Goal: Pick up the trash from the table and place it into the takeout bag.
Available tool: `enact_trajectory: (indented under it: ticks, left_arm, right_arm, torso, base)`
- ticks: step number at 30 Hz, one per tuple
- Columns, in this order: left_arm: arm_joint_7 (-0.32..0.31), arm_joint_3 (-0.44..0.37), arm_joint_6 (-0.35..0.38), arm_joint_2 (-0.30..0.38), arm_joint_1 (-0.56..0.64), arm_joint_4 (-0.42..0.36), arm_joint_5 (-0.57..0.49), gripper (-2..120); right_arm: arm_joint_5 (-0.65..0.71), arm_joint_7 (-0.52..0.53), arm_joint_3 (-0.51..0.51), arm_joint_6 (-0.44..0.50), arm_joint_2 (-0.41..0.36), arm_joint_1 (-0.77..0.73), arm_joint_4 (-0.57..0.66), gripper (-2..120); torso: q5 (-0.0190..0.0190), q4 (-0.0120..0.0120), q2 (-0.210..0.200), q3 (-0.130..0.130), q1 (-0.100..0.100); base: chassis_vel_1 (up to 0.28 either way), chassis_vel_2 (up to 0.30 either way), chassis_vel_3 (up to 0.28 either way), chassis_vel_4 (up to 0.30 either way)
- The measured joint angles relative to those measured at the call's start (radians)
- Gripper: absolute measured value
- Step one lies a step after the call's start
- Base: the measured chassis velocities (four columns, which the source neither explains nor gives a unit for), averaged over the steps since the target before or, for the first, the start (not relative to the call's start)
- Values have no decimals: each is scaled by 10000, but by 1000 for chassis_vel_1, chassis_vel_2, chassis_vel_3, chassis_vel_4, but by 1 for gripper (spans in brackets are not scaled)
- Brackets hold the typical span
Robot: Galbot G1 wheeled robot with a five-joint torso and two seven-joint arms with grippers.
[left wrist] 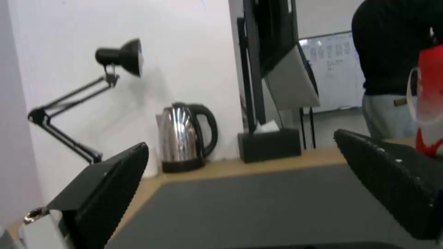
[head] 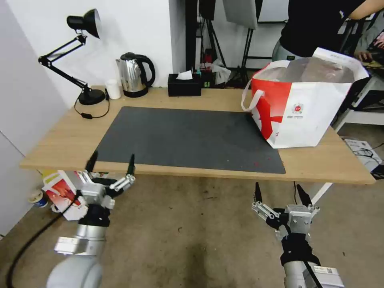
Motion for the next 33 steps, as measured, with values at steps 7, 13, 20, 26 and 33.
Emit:
enact_trajectory:
  ticks: [7, 13, 20, 26, 33]
  left_arm:
    - [-98, 122, 41, -153, -20, 429, 132, 100]
    - [-180, 145, 314, -180, 161, 489, 28, 100]
    - [-188, 201, 601, -224, 387, 504, -58, 100]
    - [-238, 192, 791, -247, 485, 520, -91, 100]
    - [-275, 177, 942, -317, 567, 544, -121, 100]
  right_arm:
    - [0, 1, 0, 0, 0, 0, 0, 100]
    - [0, 1, 0, 0, 0, 0, 0, 100]
    - [0, 0, 0, 0, 0, 0, 0, 100]
    - [0, 0, 0, 0, 0, 0, 0, 100]
    - [0, 0, -1, 0, 0, 0, 0, 100]
  torso:
    - [0, 0, 0, 0, 0]
    - [0, 1, 1, 0, 0]
    - [0, 1, 0, 0, 0]
    - [0, 1, 0, 0, 0]
    - [0, 1, 0, 0, 0]
  base:
    - [0, 0, 0, 0]
    - [0, 0, 0, 0]
    - [0, 0, 0, 0]
    - [0, 0, 0, 0]
    - [0, 0, 0, 0]
